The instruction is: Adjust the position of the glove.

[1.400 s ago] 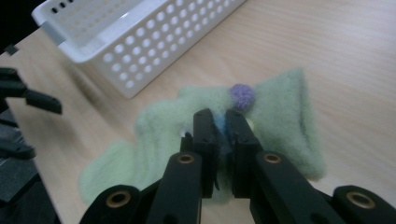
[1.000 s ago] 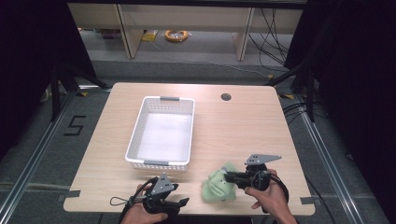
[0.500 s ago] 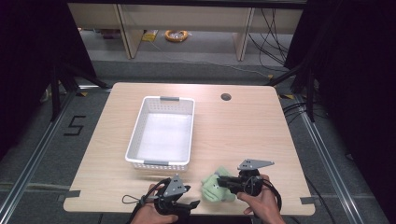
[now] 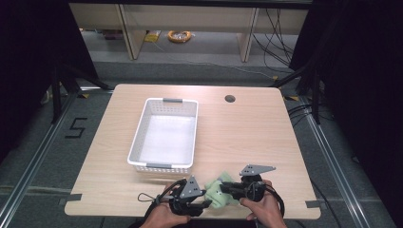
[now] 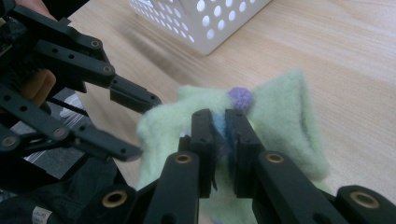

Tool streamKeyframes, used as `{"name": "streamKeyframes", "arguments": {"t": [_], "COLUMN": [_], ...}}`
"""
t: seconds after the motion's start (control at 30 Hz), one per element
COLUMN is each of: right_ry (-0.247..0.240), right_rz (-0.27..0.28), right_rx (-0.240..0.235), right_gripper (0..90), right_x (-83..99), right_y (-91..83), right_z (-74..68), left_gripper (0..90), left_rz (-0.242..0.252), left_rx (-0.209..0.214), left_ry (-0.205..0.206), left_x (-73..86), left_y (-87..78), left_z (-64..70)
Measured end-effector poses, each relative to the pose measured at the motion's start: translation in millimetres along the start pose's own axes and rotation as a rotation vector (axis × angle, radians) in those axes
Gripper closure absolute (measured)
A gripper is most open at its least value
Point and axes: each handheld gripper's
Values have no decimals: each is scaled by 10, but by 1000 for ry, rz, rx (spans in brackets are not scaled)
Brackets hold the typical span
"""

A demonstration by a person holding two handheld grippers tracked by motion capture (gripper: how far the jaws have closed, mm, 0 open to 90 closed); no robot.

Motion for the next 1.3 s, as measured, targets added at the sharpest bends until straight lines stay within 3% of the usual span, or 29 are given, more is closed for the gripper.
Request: {"name": "streamKeyframes", "arguments": {"t": [0.1, 0.13, 0.17, 0.2, 0.23, 0.27, 0.3, 0.33, 0.4, 0.47, 0.53, 0.57, 0.6, 0.63, 0.67, 0.73, 0.77, 0.8, 0.83, 0.87, 0.93, 1.03, 1.07, 1.1, 1.13, 1.17, 1.2, 1.27, 1.3], "right_ry": [-7, 25, 28, 5, 35, 31, -1, 10, 34, 9, 40, 29, 29, -2, 24, 39, 25, 67, 24, 60, 32, 43, 40, 34, 54, 67, 46, 75, 75], "right_rz": [2, -7, -6, 1, -2, -4, 2, 0, 5, 7, 19, 40, 40, 54, 51, 50, 46, 27, 40, 27, 27, 19, 17, 23, 11, 2, 2, -12, -4], "right_rx": [8, -4, -12, -8, -12, -12, -6, -11, -17, -8, -13, -7, -5, 3, -8, -12, -10, -9, 5, -19, -13, -21, -22, -19, -18, -21, -15, -24, -26], "right_gripper": [828, 827, 827, 826, 827, 827, 827, 828, 829, 830, 834, 836, 837, 838, 840, 844, 847, 850, 851, 852, 853, 854, 852, 847, 843, 835, 825, 804, 782], "right_x": [7, 13, 18, 20, 27, 26, 25, 29, 41, 52, 73, 86, 88, 94, 104, 130, 152, 173, 182, 194, 197, 204, 205, 211, 215, 225, 230, 250, 254], "right_y": [-9, -11, -8, -7, -9, -12, -16, -18, -34, -61, -88, -109, -139, -154, -169, -172, -151, -149, -128, -107, -87, -85, -85, -74, -72, -58, -50, -36, -36], "right_z": [14, -4, -6, 12, -19, -22, -2, -11, -41, -46, -87, -91, -105, -91, -104, -123, -115, -150, -115, -129, -92, -107, -108, -102, -109, -101, -68, -69, -65], "left_gripper": [707, 734, 760, 780, 795, 806, 815, 821, 829, 836, 840, 841, 842, 842, 843, 843, 843, 843, 843, 843, 842, 839, 838, 836, 834, 831, 828, 818, 809], "left_rz": [-25, -27, -14, -30, -18, -19, -17, -17, -21, -5, 23, 35, 38, 35, 19, 21, 25, 12, 7, 6, 12, 10, 11, 6, -11, -13, -20, -5, -8], "left_rx": [0, -3, -1, -5, -8, -5, -6, -15, -14, -23, -31, -34, -38, -45, -45, -42, -34, -27, -22, -16, -5, -2, 0, 0, 0, -3, 1, 2, -7], "left_ry": [34, 30, -14, 4, -3, 5, -17, 14, 0, 9, 2, 19, 5, 26, 43, 30, -4, 19, -13, 0, -51, -53, -81, -78, -38, -49, -46, -92, -83], "left_x": [-4, -3, 3, -1, -3, -9, -9, -23, -59, -109, -167, -200, -223, -252, -267, -297, -296, -301, -290, -287, -264, -266, -260, -258, -257, -252, -247, -232, -230], "left_y": [-9, -13, -7, -22, -18, -25, -25, -39, -68, -98, -126, -139, -144, -144, -145, -98, -62, -51, -23, -15, 16, 14, 33, 41, 49, 63, 74, 105, 98], "left_z": [-35, -35, -15, -37, -33, -37, -31, -50, -66, -73, -78, -87, -85, -101, -128, -178, -187, -219, -222, -237, -243, -289, -285, -287, -311, -305, -312, -303, -320]}}
Point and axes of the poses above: each handheld gripper's, and its own axes: y roughly forward along the jaws, x roughly out of its underside, z roughly to its right, and after that the axes turned 4 degrees about -z, right-handed
